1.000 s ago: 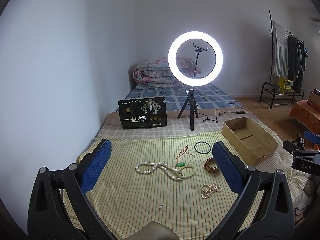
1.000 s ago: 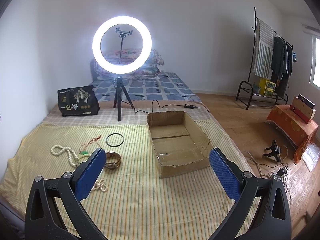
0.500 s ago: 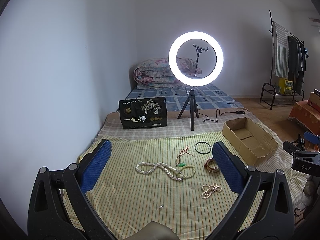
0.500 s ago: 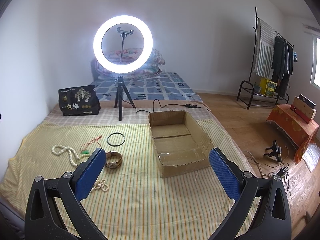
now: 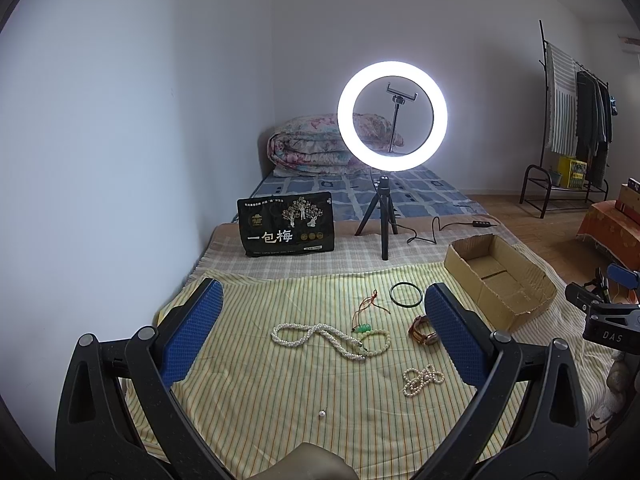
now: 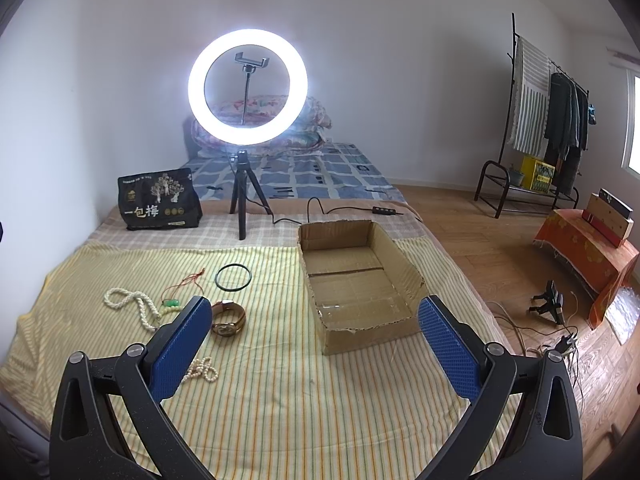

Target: Organize jewelry

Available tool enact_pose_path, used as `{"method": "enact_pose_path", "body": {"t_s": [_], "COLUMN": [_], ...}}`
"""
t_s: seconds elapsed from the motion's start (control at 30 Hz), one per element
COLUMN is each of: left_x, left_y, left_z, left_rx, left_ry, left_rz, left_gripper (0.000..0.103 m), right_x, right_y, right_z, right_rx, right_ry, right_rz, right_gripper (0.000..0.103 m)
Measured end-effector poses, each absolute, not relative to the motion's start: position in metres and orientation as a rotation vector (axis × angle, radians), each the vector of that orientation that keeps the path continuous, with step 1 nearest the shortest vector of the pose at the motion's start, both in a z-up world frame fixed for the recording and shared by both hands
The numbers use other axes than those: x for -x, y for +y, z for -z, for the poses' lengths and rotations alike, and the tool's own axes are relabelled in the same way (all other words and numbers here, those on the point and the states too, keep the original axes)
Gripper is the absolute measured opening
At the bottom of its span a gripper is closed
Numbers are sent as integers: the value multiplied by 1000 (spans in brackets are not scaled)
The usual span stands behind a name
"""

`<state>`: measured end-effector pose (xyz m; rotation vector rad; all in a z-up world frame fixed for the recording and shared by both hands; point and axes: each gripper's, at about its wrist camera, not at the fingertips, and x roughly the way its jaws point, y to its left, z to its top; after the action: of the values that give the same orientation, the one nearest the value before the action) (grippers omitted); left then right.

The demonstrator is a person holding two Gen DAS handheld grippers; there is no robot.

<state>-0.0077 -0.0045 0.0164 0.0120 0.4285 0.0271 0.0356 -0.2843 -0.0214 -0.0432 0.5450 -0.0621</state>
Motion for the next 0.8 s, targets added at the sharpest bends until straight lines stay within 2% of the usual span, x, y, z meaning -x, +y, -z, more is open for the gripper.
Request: {"method": "enact_pose_path", "body": {"t_s": [0.8], "left_x": [5], "left_y": [-2], "left_z": [-7], "left_rx": [-11], "left_ry": [447], "left_rz": [-35], "left_gripper": [103], "right_x": [-38], "right_y": [-280], "right_z": [23], "right_rx": [45], "right_ry": [563], "right_rz": [39], "right_gripper": [102]}}
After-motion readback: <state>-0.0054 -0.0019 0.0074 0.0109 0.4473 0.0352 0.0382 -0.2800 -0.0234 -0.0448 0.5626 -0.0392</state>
